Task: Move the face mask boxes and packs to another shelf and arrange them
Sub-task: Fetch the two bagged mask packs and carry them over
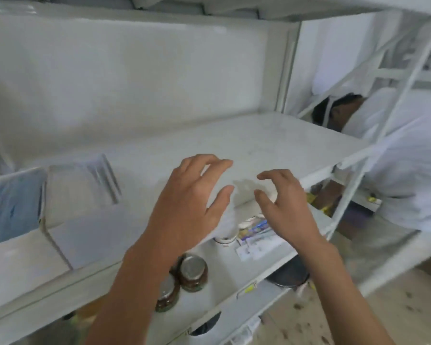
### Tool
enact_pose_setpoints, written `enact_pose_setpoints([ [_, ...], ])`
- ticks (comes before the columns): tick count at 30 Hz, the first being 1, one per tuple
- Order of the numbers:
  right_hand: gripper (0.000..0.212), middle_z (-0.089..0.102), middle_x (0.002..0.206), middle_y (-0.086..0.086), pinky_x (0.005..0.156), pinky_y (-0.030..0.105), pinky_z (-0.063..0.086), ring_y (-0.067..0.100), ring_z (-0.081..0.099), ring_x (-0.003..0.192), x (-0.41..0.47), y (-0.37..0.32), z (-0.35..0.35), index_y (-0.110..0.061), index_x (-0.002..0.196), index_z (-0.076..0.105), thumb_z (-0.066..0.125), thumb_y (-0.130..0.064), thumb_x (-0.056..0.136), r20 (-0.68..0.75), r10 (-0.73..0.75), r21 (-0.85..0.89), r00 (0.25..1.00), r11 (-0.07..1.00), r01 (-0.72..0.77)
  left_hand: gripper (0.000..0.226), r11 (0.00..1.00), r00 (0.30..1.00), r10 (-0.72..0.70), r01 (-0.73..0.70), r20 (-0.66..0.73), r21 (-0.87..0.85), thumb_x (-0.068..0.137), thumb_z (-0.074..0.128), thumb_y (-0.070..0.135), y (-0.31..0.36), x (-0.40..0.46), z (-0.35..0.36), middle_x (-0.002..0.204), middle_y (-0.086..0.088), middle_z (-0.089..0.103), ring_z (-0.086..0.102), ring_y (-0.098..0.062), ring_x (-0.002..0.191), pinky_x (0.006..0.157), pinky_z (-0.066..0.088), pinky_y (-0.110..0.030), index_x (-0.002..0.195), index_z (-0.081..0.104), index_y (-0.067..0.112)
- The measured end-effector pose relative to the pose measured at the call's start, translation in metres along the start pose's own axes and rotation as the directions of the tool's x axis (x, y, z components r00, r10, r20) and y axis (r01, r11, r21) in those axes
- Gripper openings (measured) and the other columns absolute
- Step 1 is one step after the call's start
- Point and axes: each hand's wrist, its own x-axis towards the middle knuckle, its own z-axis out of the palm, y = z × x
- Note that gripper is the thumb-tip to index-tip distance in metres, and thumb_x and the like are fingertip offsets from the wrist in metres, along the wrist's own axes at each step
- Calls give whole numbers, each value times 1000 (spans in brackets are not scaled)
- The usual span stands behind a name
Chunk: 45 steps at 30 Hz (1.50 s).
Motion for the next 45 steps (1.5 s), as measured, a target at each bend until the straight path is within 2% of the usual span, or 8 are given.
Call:
enact_pose_setpoints([
  [4,33,59,125,13,99,47,45,37,55,116,-34,70,-78,-10,123,66,66,-20,91,-54,203,-246,978,946,-210,44,986,973,150,-134,177,-98,99,57,36,61,47,84,135,0,53,47,-23,125,104,39,-38,141,54,21],
  [8,41,55,131,10,98,46,45,37,49,121,-93,129,-158,-18,129,61,63,-32,91,-173,415,-407,893,795,-449,46,926,903,342,-278,258,-255,98,54,44,154,77,168,135,1,53,47,-24,125,103,40,-42,139,53,24],
  [12,48,50,136,8,101,46,42,36,46,124,-159,177,-240,-21,135,55,58,-43,93,-327,565,-491,758,584,-647,52,828,786,534,-410,313,-383,98,48,55,271,89,240,139,3,50,44,-24,130,104,37,-43,142,48,28],
  [18,48,48,141,9,103,47,41,35,44,126,-244,228,-336,-19,133,54,55,-47,94,-476,715,-456,512,297,-839,58,699,599,704,-488,381,-523,97,46,61,422,94,315,147,-1,47,40,-26,136,109,36,-45,144,47,27],
  [24,49,47,141,9,105,48,40,34,42,131,-288,263,-395,-19,134,54,54,-49,95,-546,758,-389,358,149,-909,63,627,524,767,-487,370,-608,96,44,63,506,99,350,150,-3,47,42,-27,136,108,39,-48,147,45,26],
  [33,55,45,147,6,106,49,39,33,44,132,-288,323,-448,-25,141,49,52,-52,94,-587,771,-315,247,63,-947,62,563,470,816,-518,336,-644,96,42,66,583,133,417,148,0,46,43,-23,135,106,40,-47,147,44,31],
  [37,53,44,148,8,105,48,39,34,43,133,-278,353,-477,-22,139,50,52,-49,94,-611,768,-294,191,4,-956,64,525,442,842,-533,310,-663,96,40,67,618,158,452,147,1,47,46,-24,134,106,41,-48,147,43,30],
  [45,52,43,149,7,109,48,38,32,41,135,-285,401,-526,-23,141,50,52,-46,95,-633,768,-186,97,-29,-982,60,450,382,884,-535,271,-715,94,41,66,700,180,504,145,1,48,45,-25,131,103,39,-49,143,44,33],
])
